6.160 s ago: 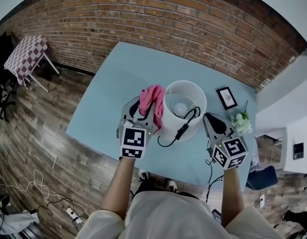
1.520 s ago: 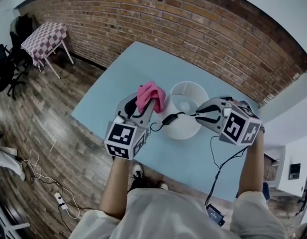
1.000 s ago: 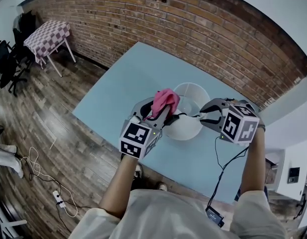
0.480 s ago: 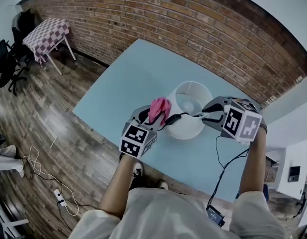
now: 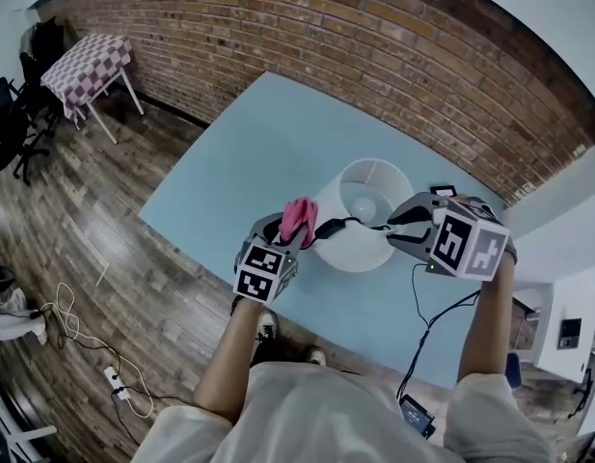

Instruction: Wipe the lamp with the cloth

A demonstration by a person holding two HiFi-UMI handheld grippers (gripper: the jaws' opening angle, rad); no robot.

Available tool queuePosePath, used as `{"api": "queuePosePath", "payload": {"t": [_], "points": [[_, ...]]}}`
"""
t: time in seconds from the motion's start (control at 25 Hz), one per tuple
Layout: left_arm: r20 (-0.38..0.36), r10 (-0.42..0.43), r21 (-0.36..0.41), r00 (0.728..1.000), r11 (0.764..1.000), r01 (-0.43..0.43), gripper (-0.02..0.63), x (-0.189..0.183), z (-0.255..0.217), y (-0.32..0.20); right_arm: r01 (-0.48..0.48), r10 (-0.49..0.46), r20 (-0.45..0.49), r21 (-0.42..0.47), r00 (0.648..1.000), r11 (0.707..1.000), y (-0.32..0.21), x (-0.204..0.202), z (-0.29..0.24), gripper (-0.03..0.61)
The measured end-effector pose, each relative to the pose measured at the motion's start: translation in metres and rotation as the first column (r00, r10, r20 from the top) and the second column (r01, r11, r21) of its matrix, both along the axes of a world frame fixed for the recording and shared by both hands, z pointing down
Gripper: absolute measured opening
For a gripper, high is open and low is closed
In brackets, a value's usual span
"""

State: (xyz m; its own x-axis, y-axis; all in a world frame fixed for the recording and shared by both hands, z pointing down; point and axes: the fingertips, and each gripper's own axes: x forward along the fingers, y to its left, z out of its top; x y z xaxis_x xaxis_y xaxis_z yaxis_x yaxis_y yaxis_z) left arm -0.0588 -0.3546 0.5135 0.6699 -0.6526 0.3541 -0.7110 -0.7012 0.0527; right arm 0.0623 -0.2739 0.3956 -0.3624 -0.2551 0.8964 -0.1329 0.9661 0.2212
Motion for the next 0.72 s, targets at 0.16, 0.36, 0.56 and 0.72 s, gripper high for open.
{"api": "queuePosePath", "payload": {"t": [0.16,0.36,0.56,0.72], "points": [[0.020,-0.046,0.001,0.999,0.999,0.045,0.163,-0.010,0.007,-0.005,0.024,-0.022,0.053,-0.037,0.998,0.999,0.010,-0.012,-0.001,0.091],[-0.006,-0.139,0.123,0.990,0.983,0.139,0.158,-0.045,-0.046,-0.014,0.048,-0.047,0.031,-0.031,0.998,0.998,0.015,-0.016,0.001,0.078],[-0.106,-0.106,0.235,0.989,0.963,0.129,0.158,-0.047,-0.131,-0.001,0.073,-0.073,-0.001,-0.027,0.997,0.997,0.019,-0.017,0.007,0.074],[-0.187,-0.038,0.284,0.982,0.954,0.092,0.158,-0.037,-0.183,0.025,0.109,-0.109,-0.003,0.033,0.994,0.993,0.019,-0.018,0.005,0.090]]}}
